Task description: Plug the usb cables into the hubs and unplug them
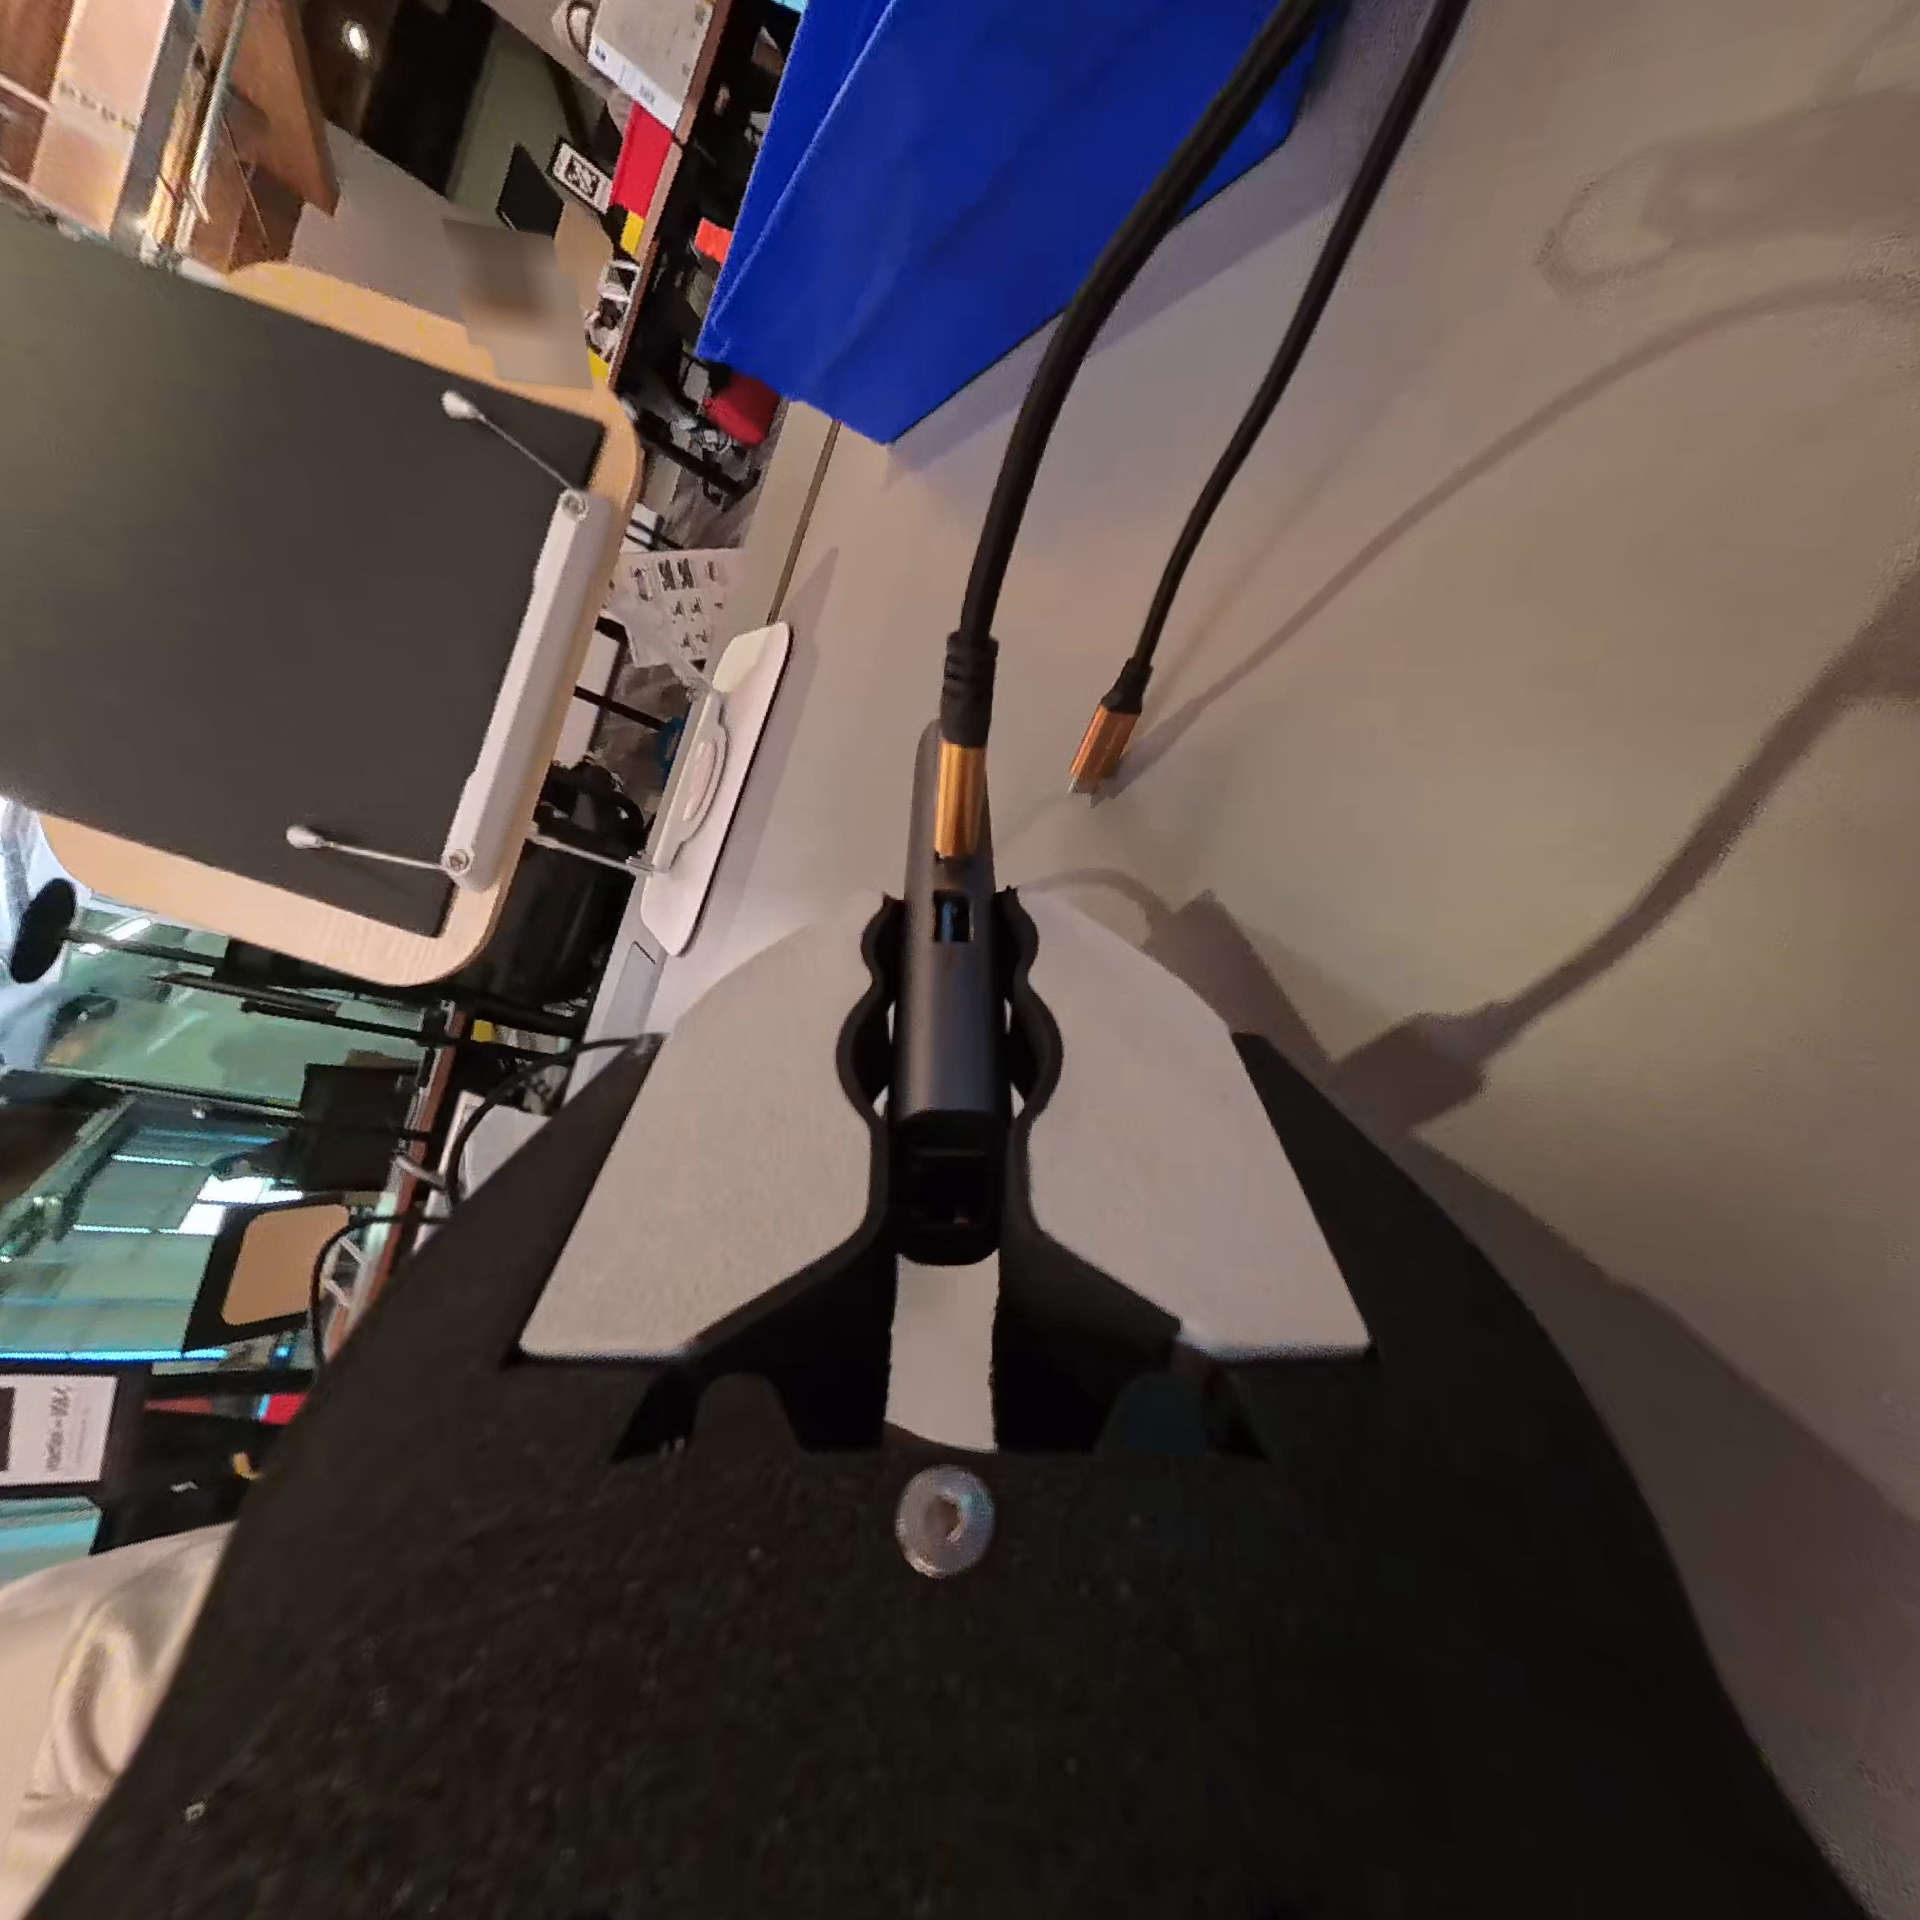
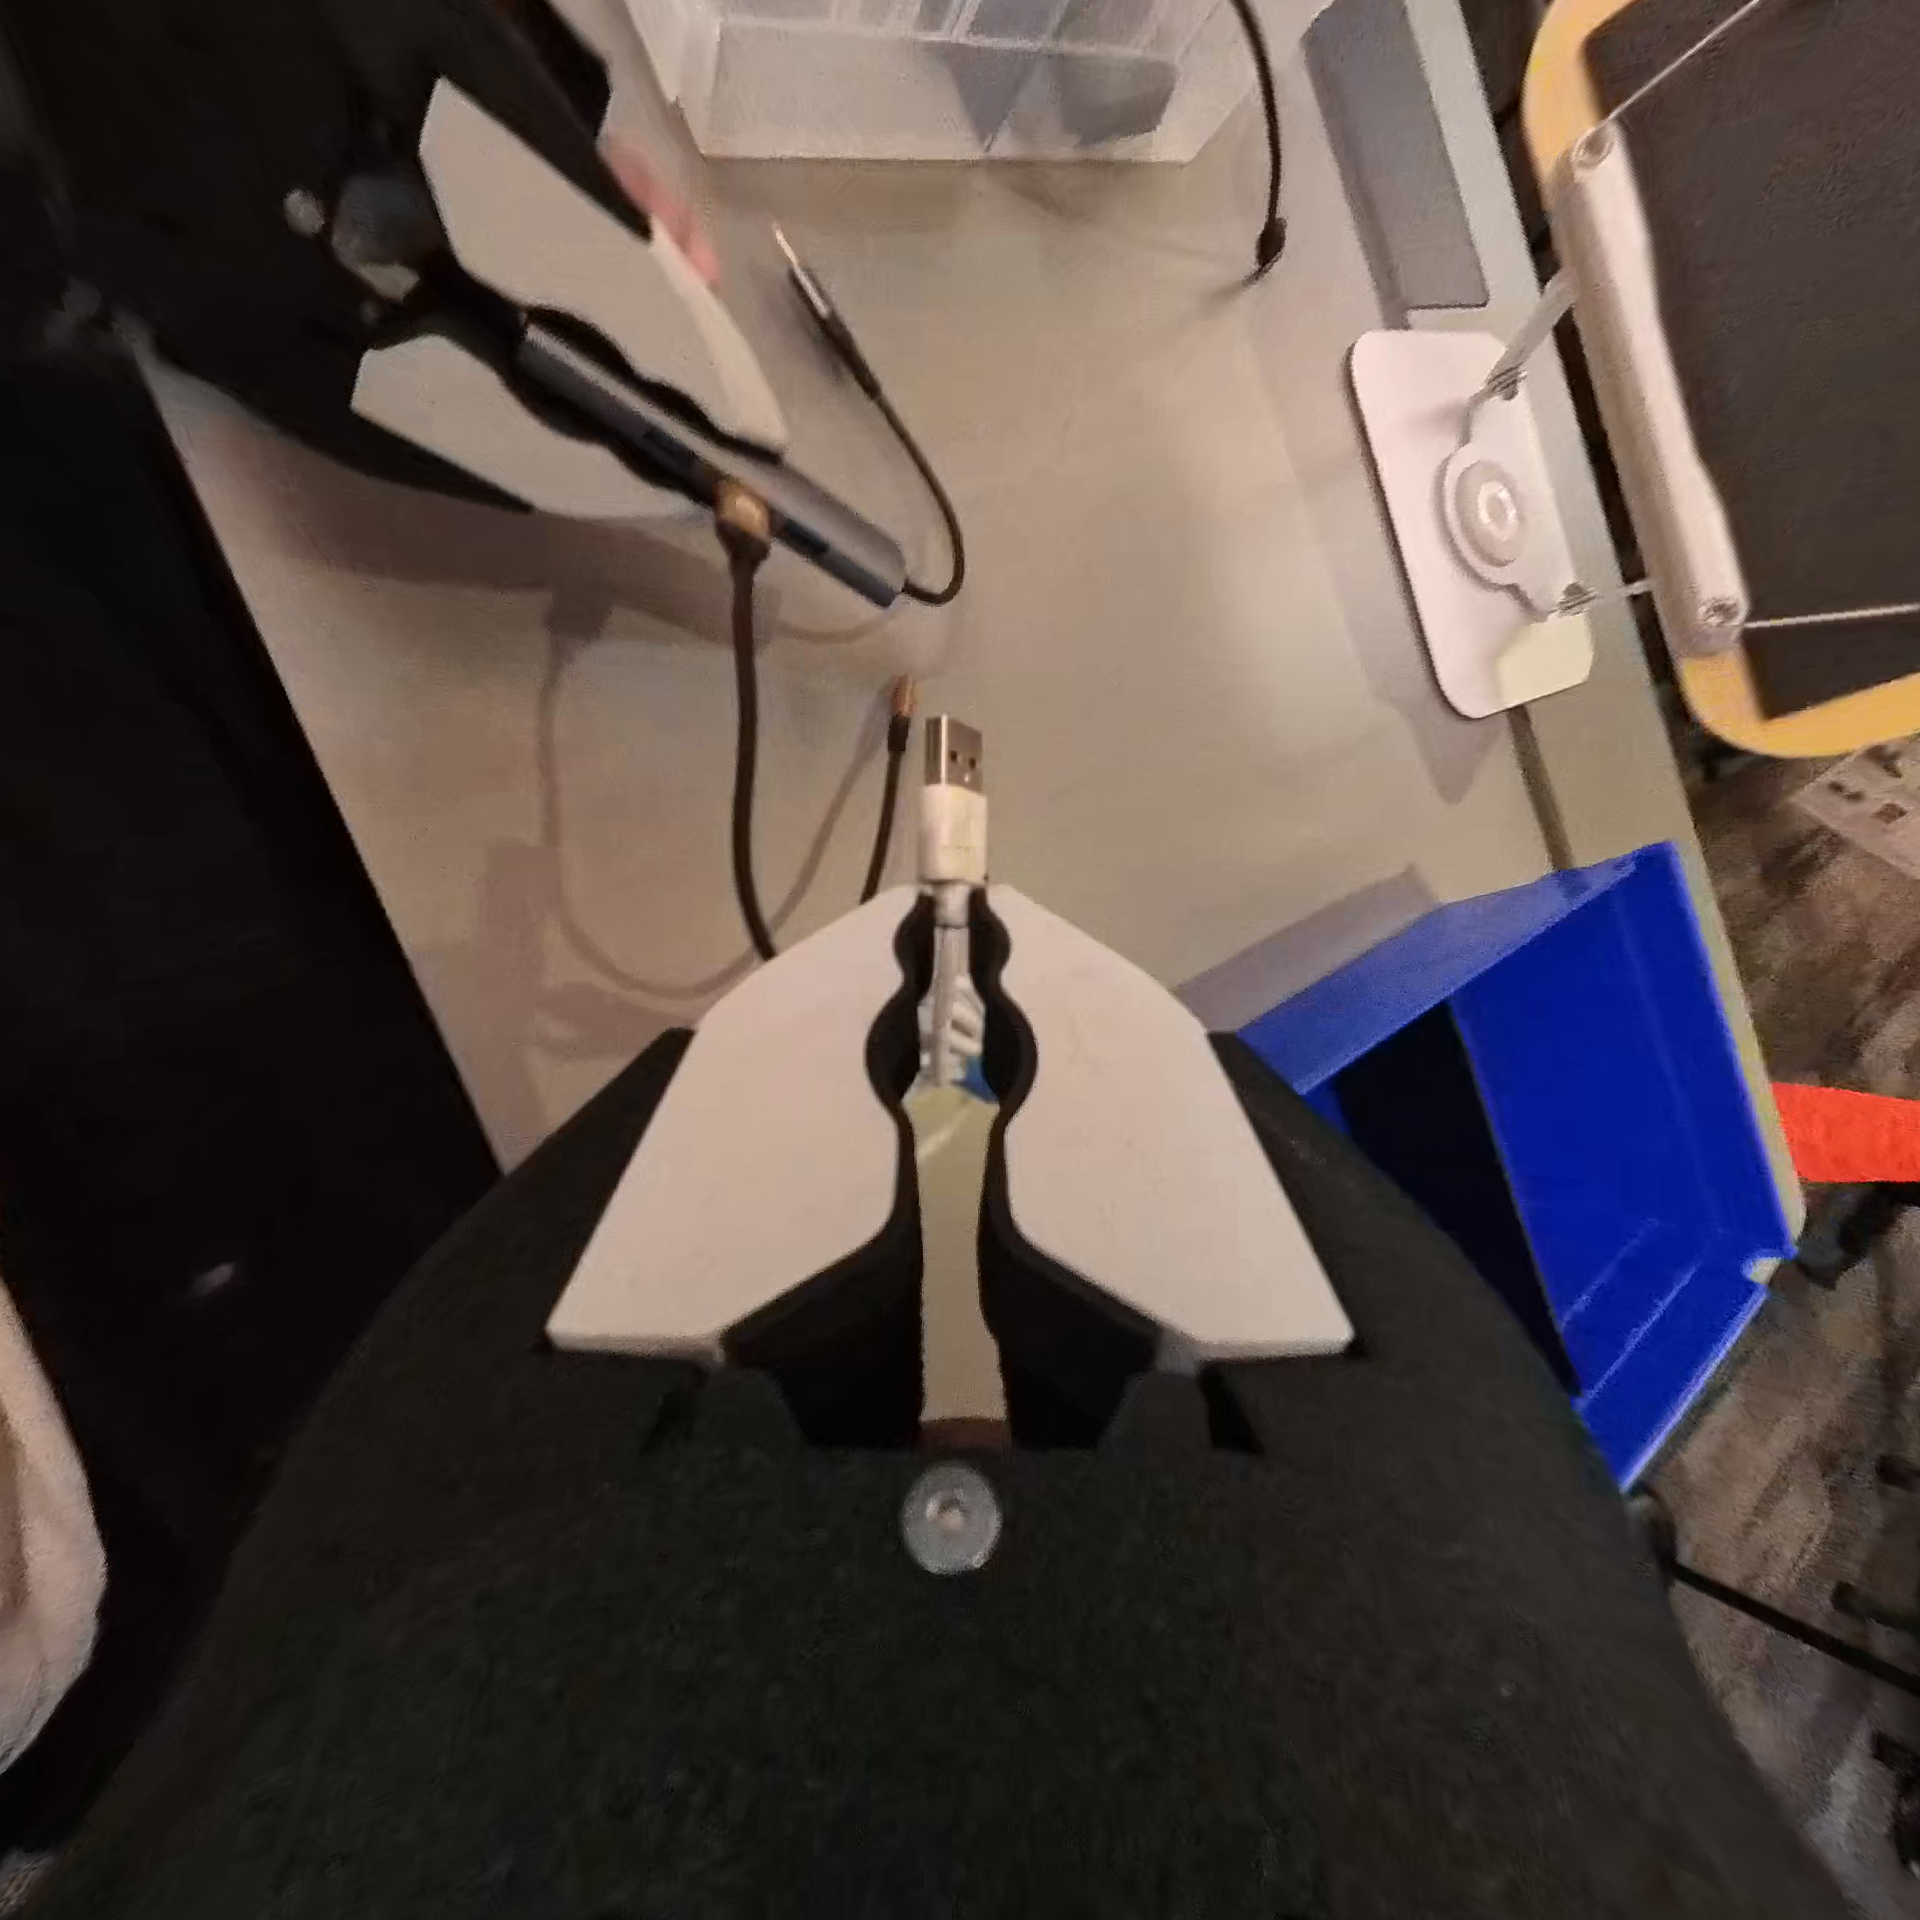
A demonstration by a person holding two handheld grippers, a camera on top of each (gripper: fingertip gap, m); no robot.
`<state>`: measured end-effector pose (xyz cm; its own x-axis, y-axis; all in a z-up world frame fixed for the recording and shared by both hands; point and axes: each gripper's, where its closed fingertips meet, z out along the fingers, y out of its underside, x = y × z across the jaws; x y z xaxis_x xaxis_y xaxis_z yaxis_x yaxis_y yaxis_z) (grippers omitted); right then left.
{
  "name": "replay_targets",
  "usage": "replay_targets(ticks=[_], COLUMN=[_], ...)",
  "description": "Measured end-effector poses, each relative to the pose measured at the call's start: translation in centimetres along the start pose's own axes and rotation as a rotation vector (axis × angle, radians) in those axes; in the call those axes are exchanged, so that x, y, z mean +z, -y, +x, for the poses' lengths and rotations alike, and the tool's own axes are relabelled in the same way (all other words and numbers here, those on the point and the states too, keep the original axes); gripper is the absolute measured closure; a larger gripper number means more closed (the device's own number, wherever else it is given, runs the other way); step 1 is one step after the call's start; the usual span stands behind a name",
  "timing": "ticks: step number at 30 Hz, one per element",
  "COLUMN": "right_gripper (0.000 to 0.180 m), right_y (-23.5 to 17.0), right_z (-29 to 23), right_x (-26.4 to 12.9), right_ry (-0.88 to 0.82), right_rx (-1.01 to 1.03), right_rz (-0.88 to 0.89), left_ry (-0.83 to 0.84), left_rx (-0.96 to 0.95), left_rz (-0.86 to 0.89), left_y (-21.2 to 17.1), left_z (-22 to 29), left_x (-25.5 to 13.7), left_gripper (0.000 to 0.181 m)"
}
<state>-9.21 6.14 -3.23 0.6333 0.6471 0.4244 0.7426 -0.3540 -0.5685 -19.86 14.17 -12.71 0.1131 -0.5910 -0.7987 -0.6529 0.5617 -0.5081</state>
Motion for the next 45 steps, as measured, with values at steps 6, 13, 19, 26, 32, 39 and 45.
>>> replay_targets(ticks=[6, 13, 19, 26, 32, 39, 45], right_gripper=[0.174, 0.174, 0.173, 0.174, 0.174, 0.174, 0.174], right_y=[0.3, 0.0, -0.1, -0.7, -1.3, -1.2, -0.9], right_z=[-3.1, -4.2, -5.0, -4.9, -4.6, -4.8, -5.8], right_x=[7.5, 9.5, 9.8, 10.3, 11.0, 11.1, 12.3], right_ry=[0.085, 0.172, 0.209, 0.173, 0.03, 0.071, 0.3], right_rx=[-0.105, -0.04, -0.046, -0.088, -0.271, -0.154, 0.105], right_rz=[-0.101, -0.098, -0.116, -0.16, -0.28, -0.247, -0.081], left_ry=[0.016, 0.004, 0.02, 0.024, 0.028, 0.04, 0.005], left_rx=[0.082, 0.101, 0.166, 0.208, 0.26, 0.258, 0.246], left_rz=[-0.001, 0.005, 0.001, -0.013, -0.038, -0.068, -0.105], left_y=[1.2, 1.8, 2.0, 1.9, 1.7, 1.7, 0.4], left_z=[0.7, 1.5, 1.7, 1.9, 2.2, 2.3, 2.6], left_x=[-0.1, -0.2, -0.3, -0.1, 0.1, 0.2, 0.6], left_gripper=[0.164, 0.164, 0.164, 0.164, 0.164, 0.164, 0.164])
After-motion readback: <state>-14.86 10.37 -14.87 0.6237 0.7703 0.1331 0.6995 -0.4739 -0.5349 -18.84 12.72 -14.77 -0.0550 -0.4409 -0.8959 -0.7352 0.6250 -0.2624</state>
